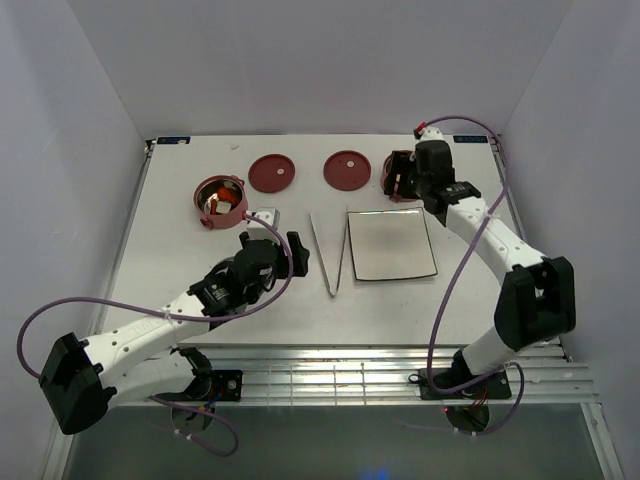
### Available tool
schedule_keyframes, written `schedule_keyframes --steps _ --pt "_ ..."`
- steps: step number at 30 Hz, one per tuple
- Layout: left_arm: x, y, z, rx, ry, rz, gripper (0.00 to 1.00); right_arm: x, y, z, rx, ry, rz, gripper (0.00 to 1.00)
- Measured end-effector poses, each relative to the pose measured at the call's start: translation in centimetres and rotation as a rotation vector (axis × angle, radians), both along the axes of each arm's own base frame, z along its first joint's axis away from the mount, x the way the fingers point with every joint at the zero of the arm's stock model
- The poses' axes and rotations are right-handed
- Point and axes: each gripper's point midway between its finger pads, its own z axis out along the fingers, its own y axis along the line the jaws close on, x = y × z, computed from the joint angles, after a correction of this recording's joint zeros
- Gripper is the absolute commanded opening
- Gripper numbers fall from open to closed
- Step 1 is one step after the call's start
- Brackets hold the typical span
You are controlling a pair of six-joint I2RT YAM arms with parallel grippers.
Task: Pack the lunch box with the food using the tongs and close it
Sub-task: Pick up the box lid from the center of the board.
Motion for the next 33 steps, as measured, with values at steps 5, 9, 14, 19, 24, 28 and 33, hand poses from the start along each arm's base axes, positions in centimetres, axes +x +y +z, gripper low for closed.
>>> schedule_keyframes --steps 5,9,14,19,24,28,33 --pt "0.0 1.7 -0.9 0.015 -0.047 0.048 0.91 6.8 1.8 0.5 -0.070 -0.044 0.032 0.71" --pt "0.0 2.8 -1.6 0.036 -0.059 0.084 0.91 10.3 2.5 -0.1 -0.116 -0.062 0.040 0.69" --pt "0.3 3.3 -1.1 0.030 -0.083 0.115 0.91 11.8 3.5 -2.1 -0.140 -0.024 0.086 0.65" --pt "0.4 3.6 -0.6 0.011 -0.098 0.135 0.91 11.0 5.5 -3.9 -0.158 0.017 0.137 0.63" --pt "0.1 4.2 0.6 -0.041 -0.127 0.152 0.91 10.8 8.7 -5.0 -0.173 0.012 0.142 0.58" --pt "-0.2 4.6 1.3 -0.081 -0.150 0.162 0.90 11.9 9.1 -6.9 -0.180 0.024 0.050 0.57" --pt "-0.4 4.8 1.6 -0.098 -0.158 0.165 0.91 14.0 8.9 -8.9 -0.140 0.054 -0.096 0.55"
